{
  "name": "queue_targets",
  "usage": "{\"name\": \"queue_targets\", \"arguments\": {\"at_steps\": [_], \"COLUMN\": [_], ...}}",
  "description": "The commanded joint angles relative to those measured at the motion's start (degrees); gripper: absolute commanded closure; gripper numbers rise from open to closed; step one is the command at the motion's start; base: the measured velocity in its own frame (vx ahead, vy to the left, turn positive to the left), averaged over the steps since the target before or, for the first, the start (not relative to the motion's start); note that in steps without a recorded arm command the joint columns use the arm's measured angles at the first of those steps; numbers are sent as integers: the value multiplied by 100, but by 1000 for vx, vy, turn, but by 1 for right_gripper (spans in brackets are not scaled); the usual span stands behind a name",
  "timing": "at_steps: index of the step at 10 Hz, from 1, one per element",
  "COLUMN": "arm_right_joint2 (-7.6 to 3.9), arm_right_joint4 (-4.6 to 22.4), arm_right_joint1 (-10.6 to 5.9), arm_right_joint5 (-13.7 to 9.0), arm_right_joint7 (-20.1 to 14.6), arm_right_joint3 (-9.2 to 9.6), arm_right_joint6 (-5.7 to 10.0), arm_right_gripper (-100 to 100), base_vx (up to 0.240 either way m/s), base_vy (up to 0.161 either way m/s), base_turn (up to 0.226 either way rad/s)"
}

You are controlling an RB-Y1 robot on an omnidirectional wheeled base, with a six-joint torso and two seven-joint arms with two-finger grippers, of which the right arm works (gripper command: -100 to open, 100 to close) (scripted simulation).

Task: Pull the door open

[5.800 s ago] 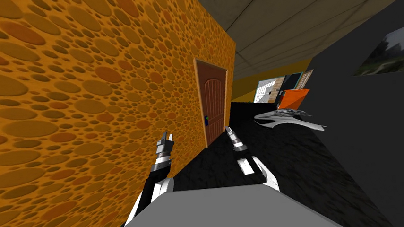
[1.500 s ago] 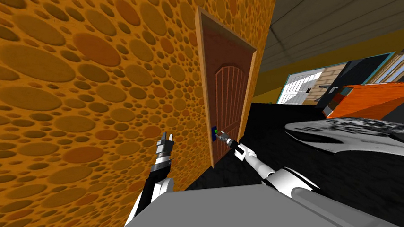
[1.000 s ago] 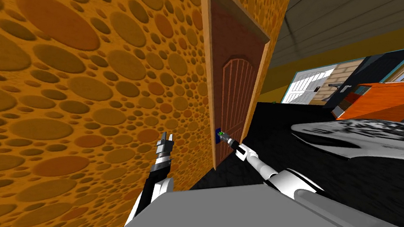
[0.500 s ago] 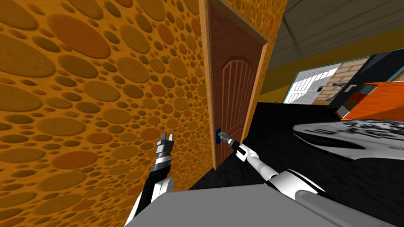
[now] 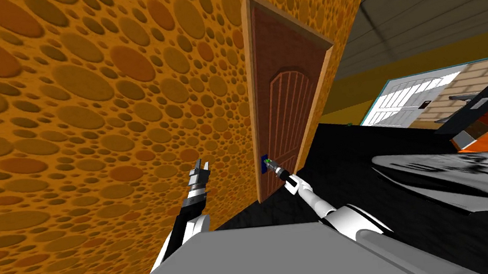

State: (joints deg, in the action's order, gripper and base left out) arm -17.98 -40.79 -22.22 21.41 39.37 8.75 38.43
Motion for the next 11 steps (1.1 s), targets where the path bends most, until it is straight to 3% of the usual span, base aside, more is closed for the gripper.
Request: {"name": "queue_targets", "arguments": {"at_steps": [1,7,10,11], "arm_right_joint2": [0,5,9,9], "arm_right_joint4": [-73,-119,-160,-160], "arm_right_joint1": [26,56,83,83], "arm_right_joint5": [-142,-540,-890,-890], "arm_right_joint7": [-286,-1031,-1550,-1617], "arm_right_joint3": [-9,-34,-57,-57], "arm_right_joint6": [-45,-110,-168,-168], "arm_right_gripper": [100,100,100,100], "base_vx": [-64,-56,-57,-45], "base_vy": [-76,-63,-66,-55], "base_turn": [136,117,151,56]}}
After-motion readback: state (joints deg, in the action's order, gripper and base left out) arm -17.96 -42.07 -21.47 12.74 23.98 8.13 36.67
